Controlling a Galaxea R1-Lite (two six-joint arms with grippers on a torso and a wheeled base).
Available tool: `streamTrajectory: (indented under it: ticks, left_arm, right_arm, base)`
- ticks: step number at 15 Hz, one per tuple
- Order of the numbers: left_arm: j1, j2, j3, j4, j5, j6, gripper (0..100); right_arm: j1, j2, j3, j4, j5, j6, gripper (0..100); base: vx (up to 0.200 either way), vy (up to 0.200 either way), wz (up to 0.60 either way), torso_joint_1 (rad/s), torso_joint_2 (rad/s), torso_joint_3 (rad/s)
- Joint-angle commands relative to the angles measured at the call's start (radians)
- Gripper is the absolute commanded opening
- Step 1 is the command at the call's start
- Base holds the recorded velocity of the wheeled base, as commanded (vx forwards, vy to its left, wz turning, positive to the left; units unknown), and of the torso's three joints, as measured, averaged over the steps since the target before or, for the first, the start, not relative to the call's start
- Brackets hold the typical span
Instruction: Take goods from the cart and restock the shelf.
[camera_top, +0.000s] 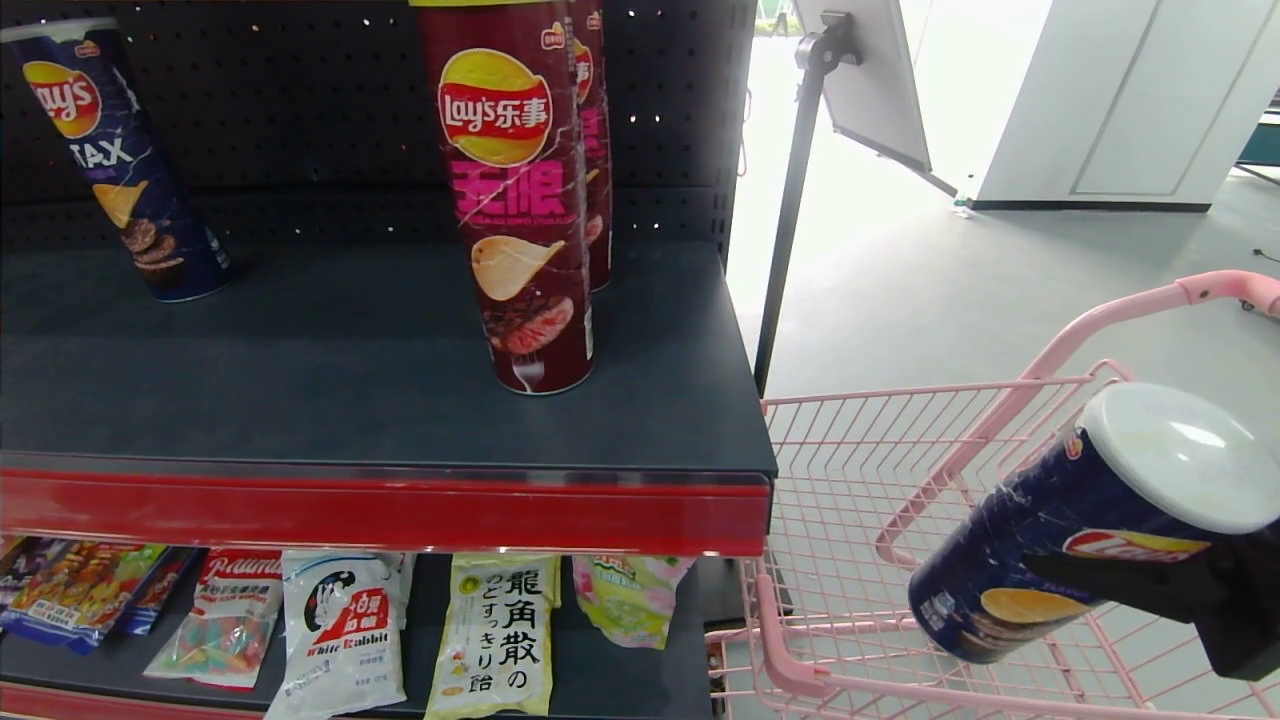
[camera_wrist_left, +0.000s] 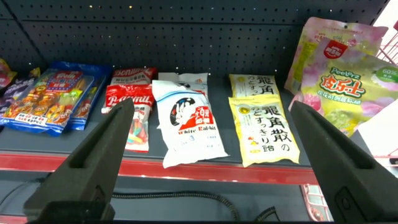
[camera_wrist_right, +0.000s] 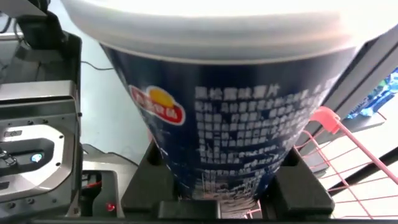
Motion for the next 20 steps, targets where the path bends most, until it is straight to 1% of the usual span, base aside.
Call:
streamTrajectory:
  ticks: [1,4,7,12,18,20]
  left_arm:
    - [0.0,0.001,0.0,-0.001,0.0,0.0,100]
    - [0.0,0.001,0.0,-0.001,0.0,0.0,100]
    - [0.0,0.001,0.0,-0.001,0.0,0.0,100]
    - [0.0,0.001,0.0,-0.001,0.0,0.0,100]
    - [0.0,0.001,0.0,-0.001,0.0,0.0,100]
    - [0.0,0.001,0.0,-0.001,0.0,0.0,100]
  right_arm:
    - [-0.002,-0.026,0.023,-0.007,0.0,0.001,0]
    - [-0.005,-0.024,0.027,-0.009,-0.006,0.004,0]
    - [-0.006,-0.03,0.023,-0.014,-0.078,0.016,0]
    - [-0.005,-0.027,0.025,-0.027,-0.074,0.041,0]
    - [-0.003,-0.029,0.02,-0.029,-0.072,0.052,0]
    - [-0.002,-0.037,0.011,-0.029,-0.04,0.062,0]
  base:
    - [0.0,0.0,0.0,0.0,0.0,0.0]
    - [0.0,0.0,0.0,0.0,0.0,0.0]
    - [0.0,0.0,0.0,0.0,0.0,0.0]
    - [0.0,0.0,0.0,0.012,-0.04,-0.023]
    - [0.0,0.0,0.0,0.177,-0.48,-0.287]
    - [0.0,0.0,0.0,0.222,-0.55,-0.332]
